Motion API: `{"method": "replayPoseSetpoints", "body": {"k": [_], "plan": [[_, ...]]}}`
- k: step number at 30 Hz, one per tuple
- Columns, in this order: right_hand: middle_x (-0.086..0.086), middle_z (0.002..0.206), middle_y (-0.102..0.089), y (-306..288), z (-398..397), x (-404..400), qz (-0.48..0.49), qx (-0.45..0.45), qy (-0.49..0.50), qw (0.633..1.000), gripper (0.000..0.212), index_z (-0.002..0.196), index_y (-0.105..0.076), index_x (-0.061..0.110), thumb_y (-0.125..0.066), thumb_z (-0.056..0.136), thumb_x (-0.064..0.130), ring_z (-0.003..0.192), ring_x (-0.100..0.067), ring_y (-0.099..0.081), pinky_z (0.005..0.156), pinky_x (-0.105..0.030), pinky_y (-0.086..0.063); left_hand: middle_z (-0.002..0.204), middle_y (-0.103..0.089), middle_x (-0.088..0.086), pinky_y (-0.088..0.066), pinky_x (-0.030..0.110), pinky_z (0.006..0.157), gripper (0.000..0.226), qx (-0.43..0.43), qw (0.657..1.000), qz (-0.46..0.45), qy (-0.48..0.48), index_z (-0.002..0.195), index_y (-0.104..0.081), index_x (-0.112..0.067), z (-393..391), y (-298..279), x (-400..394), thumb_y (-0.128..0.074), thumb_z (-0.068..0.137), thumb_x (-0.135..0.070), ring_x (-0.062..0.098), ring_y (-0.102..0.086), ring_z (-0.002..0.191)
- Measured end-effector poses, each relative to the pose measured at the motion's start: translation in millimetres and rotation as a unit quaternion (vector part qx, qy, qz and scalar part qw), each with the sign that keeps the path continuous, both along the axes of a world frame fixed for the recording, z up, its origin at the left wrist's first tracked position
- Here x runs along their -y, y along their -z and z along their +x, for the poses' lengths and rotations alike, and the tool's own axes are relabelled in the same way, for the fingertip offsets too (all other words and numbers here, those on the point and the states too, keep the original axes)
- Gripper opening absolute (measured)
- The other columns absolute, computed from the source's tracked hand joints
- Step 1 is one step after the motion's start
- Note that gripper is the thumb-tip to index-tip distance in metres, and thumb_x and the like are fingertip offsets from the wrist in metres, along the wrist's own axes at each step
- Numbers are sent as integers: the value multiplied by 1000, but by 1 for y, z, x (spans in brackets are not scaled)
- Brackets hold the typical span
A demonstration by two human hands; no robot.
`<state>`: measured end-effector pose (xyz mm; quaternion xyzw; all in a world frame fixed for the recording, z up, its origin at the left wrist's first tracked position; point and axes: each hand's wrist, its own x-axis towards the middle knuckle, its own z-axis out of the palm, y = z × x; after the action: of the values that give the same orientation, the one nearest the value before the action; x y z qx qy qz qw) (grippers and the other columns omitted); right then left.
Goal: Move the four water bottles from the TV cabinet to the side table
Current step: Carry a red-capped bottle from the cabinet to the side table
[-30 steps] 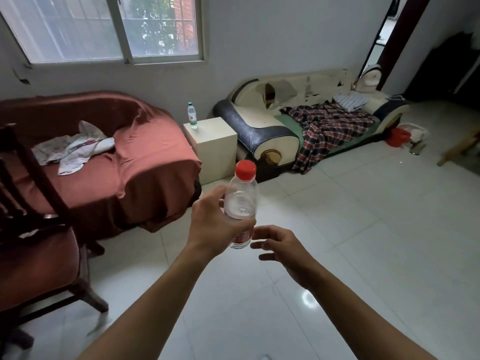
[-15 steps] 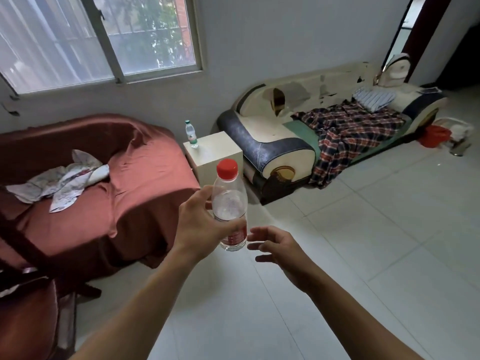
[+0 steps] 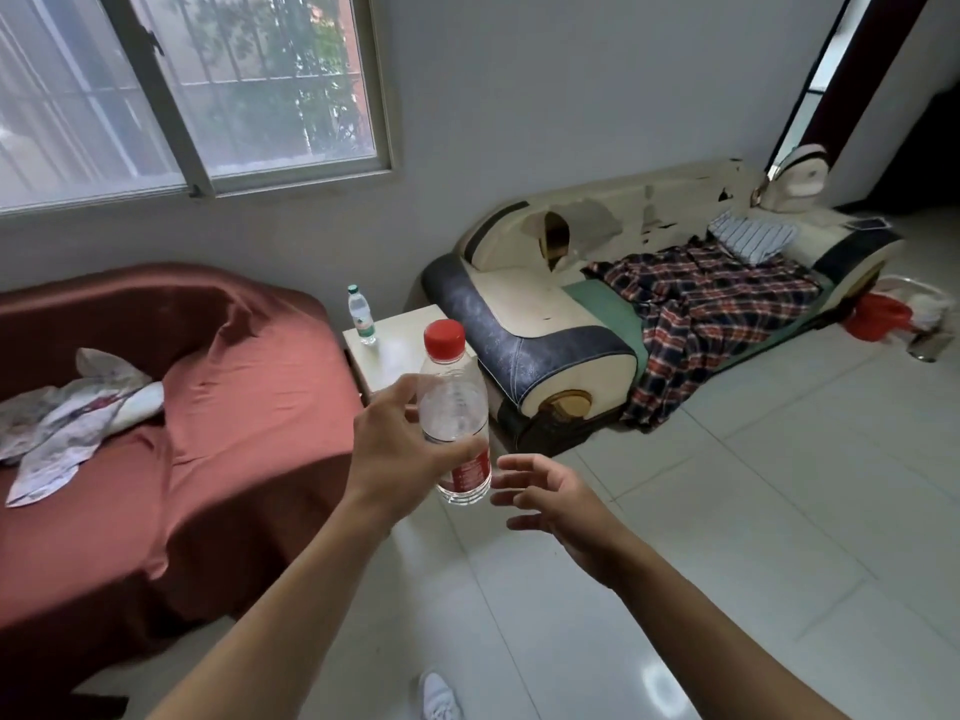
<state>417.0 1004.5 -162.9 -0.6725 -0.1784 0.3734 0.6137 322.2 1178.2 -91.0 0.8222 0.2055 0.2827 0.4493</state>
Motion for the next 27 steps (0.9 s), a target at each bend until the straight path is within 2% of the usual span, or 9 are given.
{"method": "replayPoseSetpoints", "body": {"k": [2,4,6,9,11,14,17,24,27], "plan": [[-8,116,-72,-2,29,-27,1,-7,10,1000,50,125,-60,15,-56,75,10,109,-25,-69,87,-39,-55,95,-73,-12,-56,20,74,60,5,1000,-4,1,106,-67,-25,31,2,-28,-94,53,-33,1,-67,85],[-9,115,-72,-7,57,-55,0,-11,16,1000,51,123,-60,15,-56,73,10,105,-24,-69,84,-38,-54,96,-73,-12,-56,17,73,61,7,1000,-7,5,107,-67,-24,61,1,-56,-94,53,-32,3,-68,87],[-11,115,-72,-9,84,-82,-3,-10,19,1000,51,122,-61,15,-55,71,10,105,-24,-69,82,-37,-53,96,-72,-12,-52,10,70,61,7,1000,-8,8,108,-68,-23,88,1,-83,-94,53,-31,0,-67,87],[-13,117,-72,-11,121,-120,-3,-11,20,1000,52,122,-60,13,-55,71,9,109,-27,-69,80,-37,-53,95,-73,-12,-55,17,70,60,6,1000,-6,6,105,-68,-25,125,-1,-120,-93,52,-33,-5,-65,85],[-13,118,-71,-9,142,-142,-1,-19,21,1000,50,122,-60,13,-55,73,6,102,-22,-70,80,-37,-53,96,-73,-12,-55,19,70,59,3,1000,-10,0,106,-68,-25,147,-1,-142,-93,53,-31,-6,-65,84],[-14,119,-71,-4,176,-174,1,-31,16,999,48,122,-60,12,-56,75,5,98,-17,-69,80,-37,-52,96,-71,-14,-52,11,67,58,-1,1000,-11,-1,105,-68,-24,178,-1,-173,-93,54,-30,-6,-64,83],[-12,114,-71,5,213,-205,4,-52,9,999,52,122,-60,12,-58,71,10,100,-19,-68,79,-36,-53,93,-70,-19,-49,7,67,55,-7,1000,-11,-10,102,-67,-28,213,4,-203,-93,53,-33,-9,-64,82],[-12,114,-70,31,318,-274,16,-72,-30,997,51,124,-61,14,-60,73,11,101,-19,-69,83,-38,-52,91,-70,-17,-52,10,65,54,-24,999,-3,-44,99,-65,-31,312,22,-265,-90,51,-34,-6,-65,77],[-11,114,-71,37,374,-305,17,-78,-43,996,52,125,-60,13,-61,73,15,101,-18,-69,84,-38,-54,90,-73,-14,-57,20,68,52,-27,998,2,-64,98,-67,-28,362,28,-292,-89,52,-38,-1,-67,78]]}}
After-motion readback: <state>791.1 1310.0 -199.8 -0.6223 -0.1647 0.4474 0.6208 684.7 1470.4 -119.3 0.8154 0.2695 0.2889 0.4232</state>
